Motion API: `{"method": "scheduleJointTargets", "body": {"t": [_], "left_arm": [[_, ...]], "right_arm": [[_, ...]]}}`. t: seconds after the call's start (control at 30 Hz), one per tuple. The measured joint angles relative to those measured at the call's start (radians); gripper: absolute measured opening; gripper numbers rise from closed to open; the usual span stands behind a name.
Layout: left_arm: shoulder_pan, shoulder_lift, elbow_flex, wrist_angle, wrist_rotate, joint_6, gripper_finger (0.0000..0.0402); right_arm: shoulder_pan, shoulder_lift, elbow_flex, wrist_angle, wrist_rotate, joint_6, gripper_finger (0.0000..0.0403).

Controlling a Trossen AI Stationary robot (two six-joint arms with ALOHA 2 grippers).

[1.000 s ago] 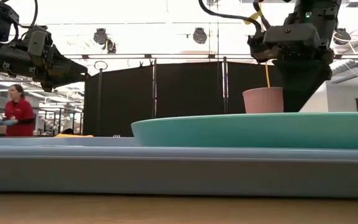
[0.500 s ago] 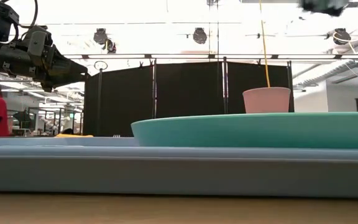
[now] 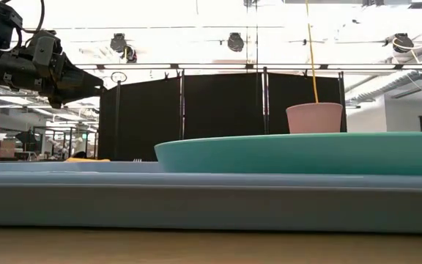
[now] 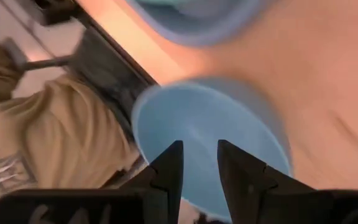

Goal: Set up tray
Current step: Put the blue bowl on the blue plate

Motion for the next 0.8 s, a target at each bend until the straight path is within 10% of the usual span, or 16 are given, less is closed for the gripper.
{"method": "scheduleJointTargets", "body": {"t": [0.43, 0.8], "left_arm": [[0.000, 0.000, 0.000, -0.013, 0.075, -0.039, 0.0209], [0.000, 0.000, 0.000, -0.013, 0.075, -0.035, 0.0209]], "right_arm": [[0.095, 0.015, -0.002, -0.017, -0.007, 0.202, 0.0085], [0.100, 0.142, -0.001, 0.177, 0.001, 0.135, 0.0004]]}}
